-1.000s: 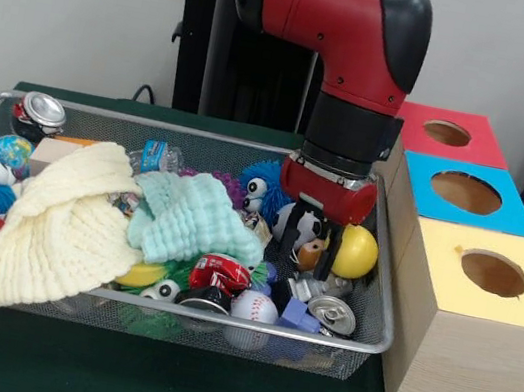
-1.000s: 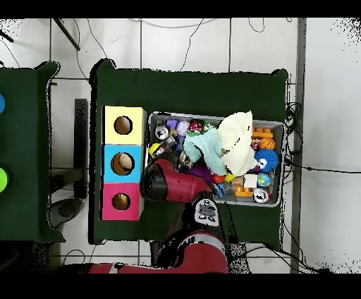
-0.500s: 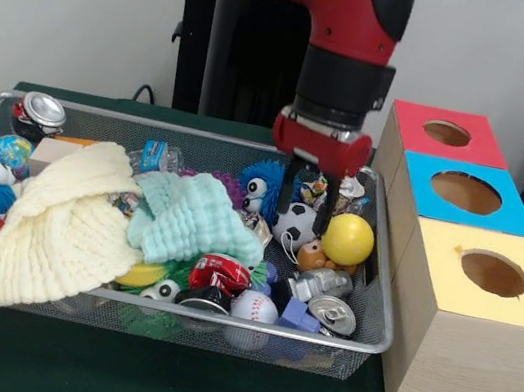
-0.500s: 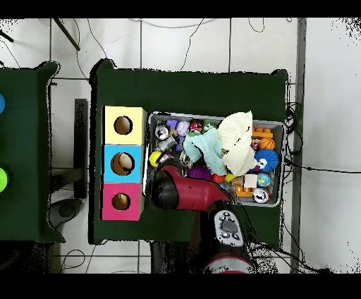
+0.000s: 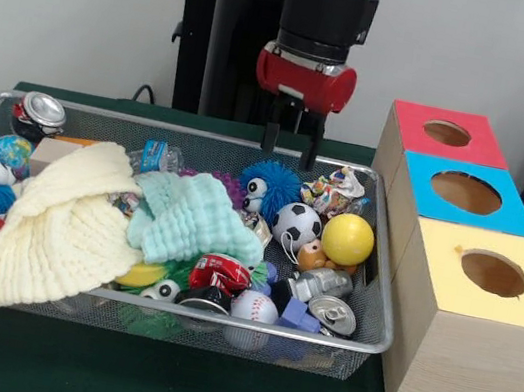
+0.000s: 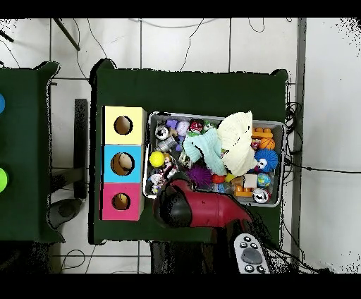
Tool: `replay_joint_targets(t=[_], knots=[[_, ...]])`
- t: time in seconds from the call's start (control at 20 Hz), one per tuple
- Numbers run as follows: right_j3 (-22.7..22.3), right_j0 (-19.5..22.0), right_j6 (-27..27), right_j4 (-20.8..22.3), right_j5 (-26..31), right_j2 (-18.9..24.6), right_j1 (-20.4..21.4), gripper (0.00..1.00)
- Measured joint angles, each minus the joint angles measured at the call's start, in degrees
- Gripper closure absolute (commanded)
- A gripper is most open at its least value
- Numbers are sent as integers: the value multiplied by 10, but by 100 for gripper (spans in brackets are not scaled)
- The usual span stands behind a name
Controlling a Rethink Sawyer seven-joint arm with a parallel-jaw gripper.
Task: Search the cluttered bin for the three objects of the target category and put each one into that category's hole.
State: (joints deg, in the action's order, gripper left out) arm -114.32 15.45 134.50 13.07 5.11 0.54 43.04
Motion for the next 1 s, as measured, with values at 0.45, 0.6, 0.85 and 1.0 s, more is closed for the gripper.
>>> replay_joint_targets(t=[0.45, 0.6, 0.85, 1.0], knots=[[0, -9, 0, 59, -30, 1, -63, 0], [0, -10, 0, 59, -30, 2, -81, 0], [2, -10, 0, 58, -34, 2, -115, 0], [6, -10, 0, 58, -45, 2, -132, 0]])
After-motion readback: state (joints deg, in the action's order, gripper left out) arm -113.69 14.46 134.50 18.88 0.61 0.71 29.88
